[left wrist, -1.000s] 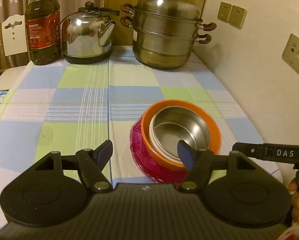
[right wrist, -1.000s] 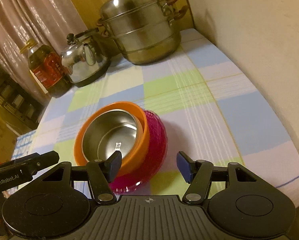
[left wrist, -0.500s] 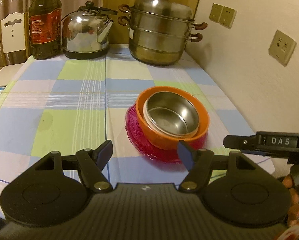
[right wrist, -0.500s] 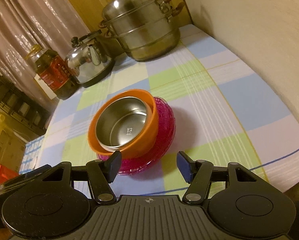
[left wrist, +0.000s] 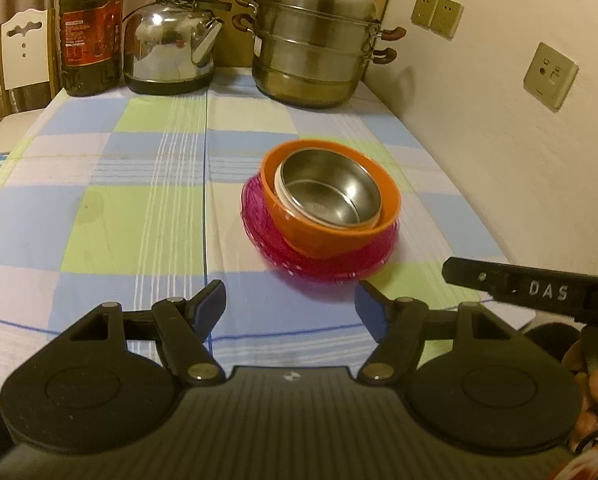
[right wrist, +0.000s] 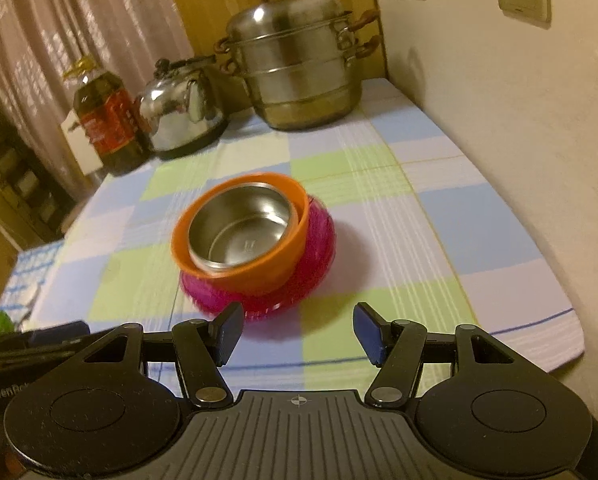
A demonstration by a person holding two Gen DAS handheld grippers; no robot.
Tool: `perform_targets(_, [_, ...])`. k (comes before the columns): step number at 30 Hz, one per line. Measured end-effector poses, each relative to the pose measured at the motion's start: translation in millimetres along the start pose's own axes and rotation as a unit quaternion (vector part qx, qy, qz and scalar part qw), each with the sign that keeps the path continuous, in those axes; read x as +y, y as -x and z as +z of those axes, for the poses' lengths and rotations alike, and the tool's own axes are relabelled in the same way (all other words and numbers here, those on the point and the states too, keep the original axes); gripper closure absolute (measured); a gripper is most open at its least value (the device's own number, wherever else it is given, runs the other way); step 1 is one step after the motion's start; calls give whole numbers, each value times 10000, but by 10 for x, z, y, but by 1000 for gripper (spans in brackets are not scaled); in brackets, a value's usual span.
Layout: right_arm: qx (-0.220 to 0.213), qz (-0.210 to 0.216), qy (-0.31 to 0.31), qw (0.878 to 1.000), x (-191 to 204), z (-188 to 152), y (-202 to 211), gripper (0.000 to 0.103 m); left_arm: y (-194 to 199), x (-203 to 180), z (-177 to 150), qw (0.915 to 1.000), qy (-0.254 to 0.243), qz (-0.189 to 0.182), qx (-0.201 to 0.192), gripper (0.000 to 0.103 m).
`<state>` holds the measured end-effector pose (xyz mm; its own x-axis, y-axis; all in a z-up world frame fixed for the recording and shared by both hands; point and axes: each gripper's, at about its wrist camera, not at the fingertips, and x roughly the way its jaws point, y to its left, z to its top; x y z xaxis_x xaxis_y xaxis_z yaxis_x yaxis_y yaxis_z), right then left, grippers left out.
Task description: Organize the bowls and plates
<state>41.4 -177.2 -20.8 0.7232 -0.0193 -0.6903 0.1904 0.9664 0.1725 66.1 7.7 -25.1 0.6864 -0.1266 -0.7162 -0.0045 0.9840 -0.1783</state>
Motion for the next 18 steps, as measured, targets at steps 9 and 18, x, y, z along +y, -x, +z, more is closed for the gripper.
perform_targets(9, [86,-101,225,9997,114,-168,110,42,126,-24,-135,9996,-32,271,40,35])
perform_targets(18, [13,-79,376,9993,223,-285,287,42,275,-45,-254,9995,-51,292,47,35])
